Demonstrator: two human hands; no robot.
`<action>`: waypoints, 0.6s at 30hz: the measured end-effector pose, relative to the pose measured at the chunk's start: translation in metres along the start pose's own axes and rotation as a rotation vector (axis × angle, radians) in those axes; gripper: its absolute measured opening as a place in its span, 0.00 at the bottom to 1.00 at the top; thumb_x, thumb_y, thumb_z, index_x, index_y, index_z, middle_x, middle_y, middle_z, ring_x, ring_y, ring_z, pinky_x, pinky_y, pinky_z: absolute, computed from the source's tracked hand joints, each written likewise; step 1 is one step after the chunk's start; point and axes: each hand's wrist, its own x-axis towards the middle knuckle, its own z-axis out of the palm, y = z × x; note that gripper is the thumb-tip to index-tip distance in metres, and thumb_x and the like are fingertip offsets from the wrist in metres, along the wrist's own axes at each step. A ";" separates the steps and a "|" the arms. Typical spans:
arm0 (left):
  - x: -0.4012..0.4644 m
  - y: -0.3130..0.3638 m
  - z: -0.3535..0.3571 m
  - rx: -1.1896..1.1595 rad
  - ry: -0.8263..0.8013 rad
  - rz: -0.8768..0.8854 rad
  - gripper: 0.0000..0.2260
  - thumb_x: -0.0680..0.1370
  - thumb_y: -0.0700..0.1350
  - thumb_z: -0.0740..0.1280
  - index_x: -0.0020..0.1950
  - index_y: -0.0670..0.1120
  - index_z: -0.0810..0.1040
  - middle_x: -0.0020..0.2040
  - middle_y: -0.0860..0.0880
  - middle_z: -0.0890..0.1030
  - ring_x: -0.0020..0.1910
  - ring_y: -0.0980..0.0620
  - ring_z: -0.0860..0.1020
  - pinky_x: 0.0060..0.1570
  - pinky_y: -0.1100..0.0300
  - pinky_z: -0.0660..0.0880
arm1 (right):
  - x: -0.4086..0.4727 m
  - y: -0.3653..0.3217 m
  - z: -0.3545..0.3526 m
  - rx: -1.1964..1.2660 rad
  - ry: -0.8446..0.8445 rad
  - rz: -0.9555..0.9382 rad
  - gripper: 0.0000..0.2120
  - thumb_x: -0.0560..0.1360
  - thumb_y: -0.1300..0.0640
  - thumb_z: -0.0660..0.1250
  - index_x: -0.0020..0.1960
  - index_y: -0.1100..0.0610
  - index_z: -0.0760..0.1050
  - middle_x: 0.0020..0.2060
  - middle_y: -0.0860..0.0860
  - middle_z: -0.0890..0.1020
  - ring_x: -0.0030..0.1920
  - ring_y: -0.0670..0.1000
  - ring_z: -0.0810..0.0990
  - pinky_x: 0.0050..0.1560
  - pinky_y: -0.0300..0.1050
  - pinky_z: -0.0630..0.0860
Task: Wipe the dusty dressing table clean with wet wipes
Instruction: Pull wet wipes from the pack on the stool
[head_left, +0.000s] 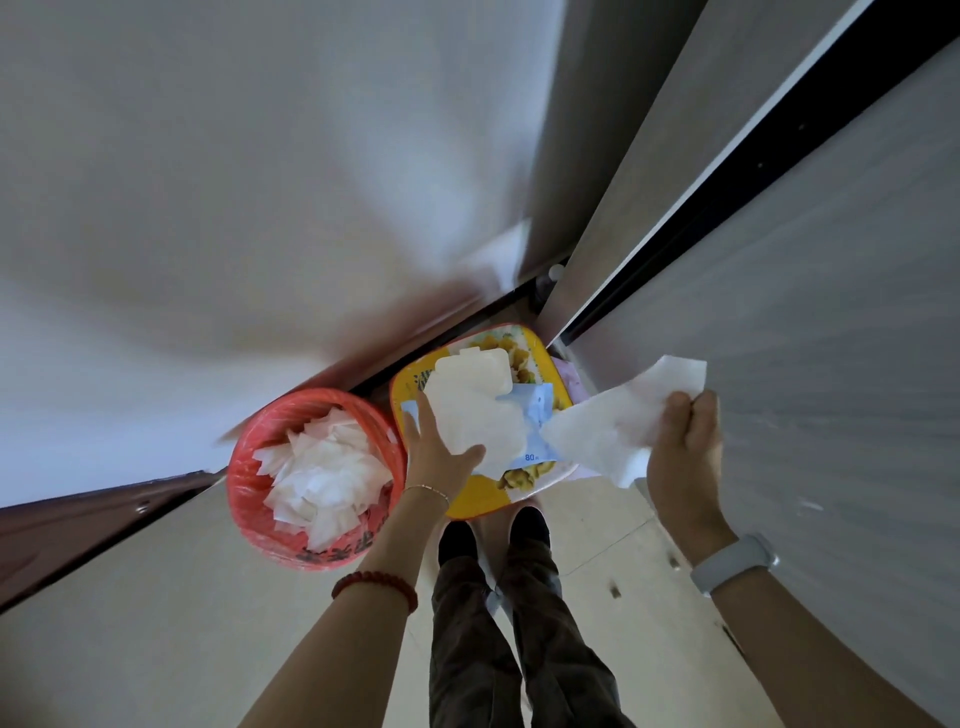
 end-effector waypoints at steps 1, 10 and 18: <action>-0.007 0.004 -0.003 0.035 -0.001 -0.008 0.40 0.72 0.40 0.69 0.75 0.48 0.44 0.76 0.44 0.45 0.73 0.45 0.56 0.68 0.53 0.59 | -0.003 -0.007 -0.004 -0.005 -0.026 -0.023 0.10 0.80 0.64 0.51 0.40 0.60 0.60 0.32 0.51 0.65 0.29 0.39 0.69 0.25 0.27 0.64; -0.116 0.063 -0.050 -0.483 -0.112 0.123 0.21 0.78 0.47 0.62 0.70 0.51 0.62 0.70 0.50 0.65 0.66 0.51 0.67 0.64 0.56 0.65 | -0.043 -0.101 -0.026 -0.154 -0.675 -0.089 0.14 0.79 0.59 0.56 0.35 0.57 0.63 0.33 0.52 0.68 0.37 0.46 0.69 0.36 0.32 0.65; -0.262 0.070 -0.155 -0.468 -0.055 0.458 0.29 0.63 0.66 0.67 0.60 0.54 0.71 0.52 0.65 0.80 0.54 0.65 0.76 0.52 0.70 0.73 | -0.141 -0.239 -0.034 -0.156 -1.151 -0.419 0.09 0.78 0.59 0.60 0.47 0.66 0.74 0.34 0.59 0.76 0.36 0.49 0.72 0.37 0.40 0.68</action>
